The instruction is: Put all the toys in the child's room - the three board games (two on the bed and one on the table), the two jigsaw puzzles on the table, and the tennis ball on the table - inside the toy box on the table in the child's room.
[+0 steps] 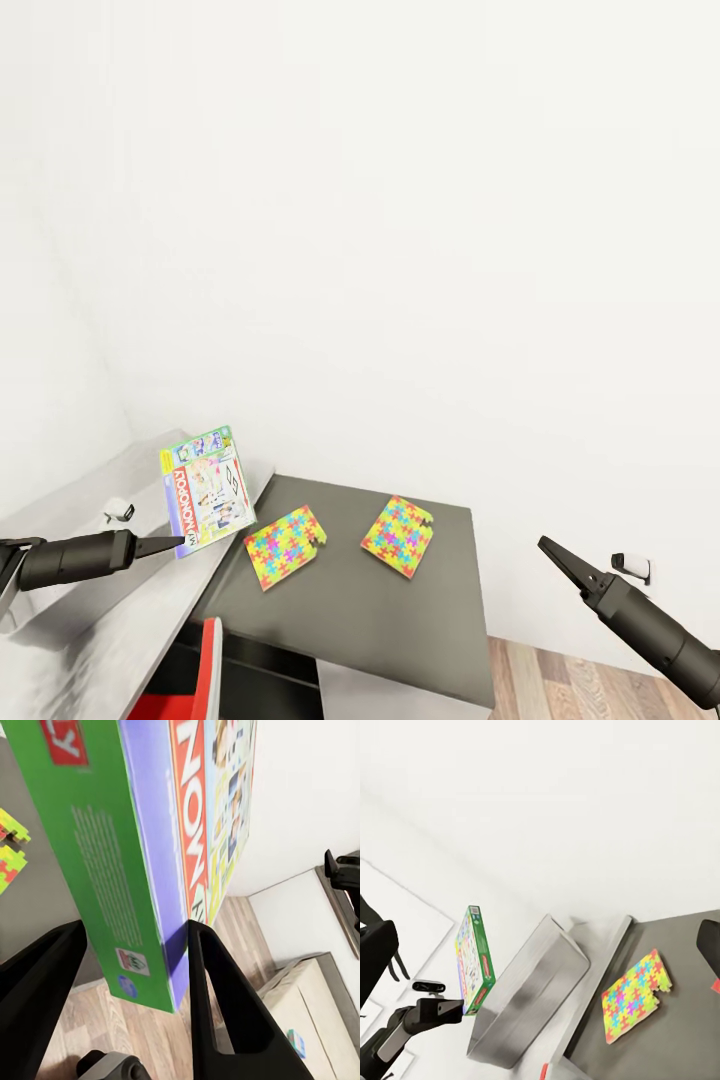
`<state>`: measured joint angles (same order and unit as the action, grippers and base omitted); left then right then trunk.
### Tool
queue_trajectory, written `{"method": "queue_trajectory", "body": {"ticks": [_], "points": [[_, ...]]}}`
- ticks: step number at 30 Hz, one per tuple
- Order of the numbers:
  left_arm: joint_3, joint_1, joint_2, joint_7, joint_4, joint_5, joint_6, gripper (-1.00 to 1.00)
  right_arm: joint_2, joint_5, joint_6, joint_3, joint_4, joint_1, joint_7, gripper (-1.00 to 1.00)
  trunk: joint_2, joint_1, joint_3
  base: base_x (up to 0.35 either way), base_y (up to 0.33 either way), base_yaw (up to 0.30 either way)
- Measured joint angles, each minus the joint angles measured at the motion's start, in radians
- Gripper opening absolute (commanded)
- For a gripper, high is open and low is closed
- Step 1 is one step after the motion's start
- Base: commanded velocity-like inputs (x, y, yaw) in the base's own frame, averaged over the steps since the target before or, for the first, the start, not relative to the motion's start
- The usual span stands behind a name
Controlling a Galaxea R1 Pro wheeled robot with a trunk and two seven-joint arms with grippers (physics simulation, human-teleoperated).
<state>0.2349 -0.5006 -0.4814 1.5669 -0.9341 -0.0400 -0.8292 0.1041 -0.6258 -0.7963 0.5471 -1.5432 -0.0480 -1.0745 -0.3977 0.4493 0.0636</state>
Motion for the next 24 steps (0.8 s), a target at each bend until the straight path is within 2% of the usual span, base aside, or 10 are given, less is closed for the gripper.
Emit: {"method": "queue_trajectory", "body": {"ticks": [24], "points": [[0.000,0.000,0.000,0.000,0.000,0.000,0.000,-1.00,-0.001,0.000,0.001,0.000,0.000,0.000,0.000,1.00,0.000,0.000,-0.011,0.034,0.024,0.000]]}}
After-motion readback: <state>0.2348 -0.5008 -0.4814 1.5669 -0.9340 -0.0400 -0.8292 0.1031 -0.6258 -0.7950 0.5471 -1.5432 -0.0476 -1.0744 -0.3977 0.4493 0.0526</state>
